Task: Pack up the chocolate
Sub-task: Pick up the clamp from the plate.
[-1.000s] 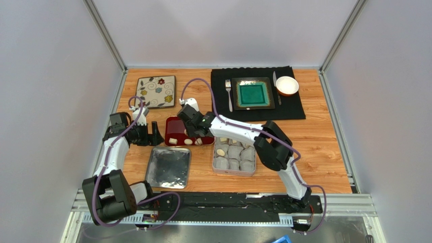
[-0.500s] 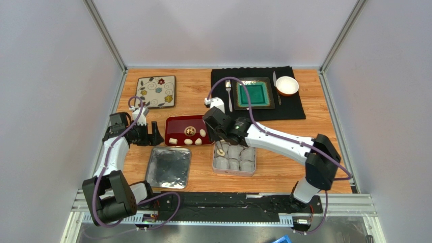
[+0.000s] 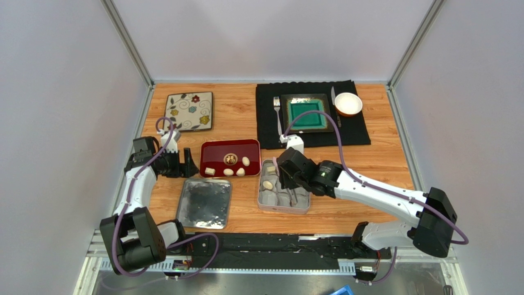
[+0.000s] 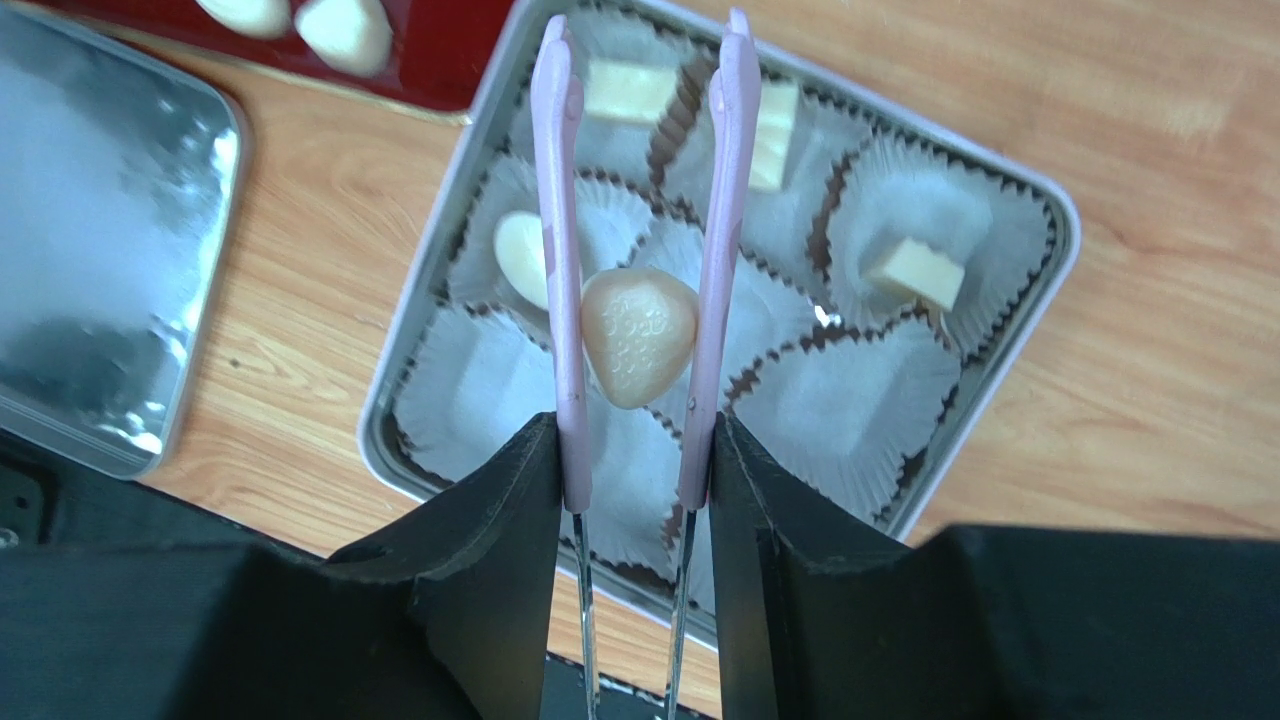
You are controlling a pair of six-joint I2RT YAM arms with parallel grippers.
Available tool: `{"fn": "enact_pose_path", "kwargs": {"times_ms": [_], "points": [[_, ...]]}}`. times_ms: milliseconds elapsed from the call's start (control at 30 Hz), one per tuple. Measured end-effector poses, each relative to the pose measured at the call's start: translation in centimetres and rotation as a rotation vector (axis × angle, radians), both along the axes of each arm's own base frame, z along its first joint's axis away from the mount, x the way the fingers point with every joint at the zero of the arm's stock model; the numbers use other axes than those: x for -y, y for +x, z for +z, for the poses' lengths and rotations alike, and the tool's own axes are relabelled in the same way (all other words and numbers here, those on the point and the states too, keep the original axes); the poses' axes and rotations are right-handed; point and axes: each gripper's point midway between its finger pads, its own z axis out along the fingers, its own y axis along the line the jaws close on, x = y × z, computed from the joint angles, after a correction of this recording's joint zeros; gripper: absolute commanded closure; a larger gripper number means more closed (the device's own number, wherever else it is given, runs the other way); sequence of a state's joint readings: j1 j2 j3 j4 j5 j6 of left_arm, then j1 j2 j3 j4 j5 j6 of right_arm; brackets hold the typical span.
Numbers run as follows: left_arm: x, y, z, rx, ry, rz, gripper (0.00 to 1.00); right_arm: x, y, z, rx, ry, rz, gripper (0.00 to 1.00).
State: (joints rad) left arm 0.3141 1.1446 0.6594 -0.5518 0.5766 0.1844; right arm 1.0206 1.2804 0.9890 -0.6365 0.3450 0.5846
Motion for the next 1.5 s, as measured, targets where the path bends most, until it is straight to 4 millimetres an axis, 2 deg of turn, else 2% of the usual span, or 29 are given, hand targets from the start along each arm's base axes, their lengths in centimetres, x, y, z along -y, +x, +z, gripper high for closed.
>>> {"fn": "enact_pose_path", "kwargs": {"times_ms": [133,267,400,500,633,800,1500], "points": [[0.1,-0.1,0.2,0.0,-0.007,-0.003,0.11,1.3,-1.4,-1.8,-0.038,-0.028,-0.002,0.92],[0.3,0.0,0.3,0.004,-0.015,-0.006,0.12,1.8,-1.8,-2.4,-0.048,-0.032,-0.006,0.92],[0.3,0.0,0.3,0.004,-0.016,-0.007,0.12,1.7,-1.9,-2.4,-0.051,-0.024,-0.009,0.87],[0.3,0.0,0.3,0.003,-0.017,-0.007,0.12,1.5,-1.9,-2.4,-0.051,-0.015,-0.006,0.77],[0.3,0.1,0.6,0.008,-0.015,-0.007,0.12,1.1,-1.9,-2.7,-0.057,-0.006,-0.003,0.7],[0.2,0.3,0.9,0.017,-0.012,-0.007,0.12,1.0,-1.9,-3.0,-0.06,-0.008,-0.005,0.65],[0.1,0.6,1.3,0.028,-0.008,-0.007,0.12,0.7,-1.7,-3.1,-0.055,0.005,-0.012,0.56]]}}
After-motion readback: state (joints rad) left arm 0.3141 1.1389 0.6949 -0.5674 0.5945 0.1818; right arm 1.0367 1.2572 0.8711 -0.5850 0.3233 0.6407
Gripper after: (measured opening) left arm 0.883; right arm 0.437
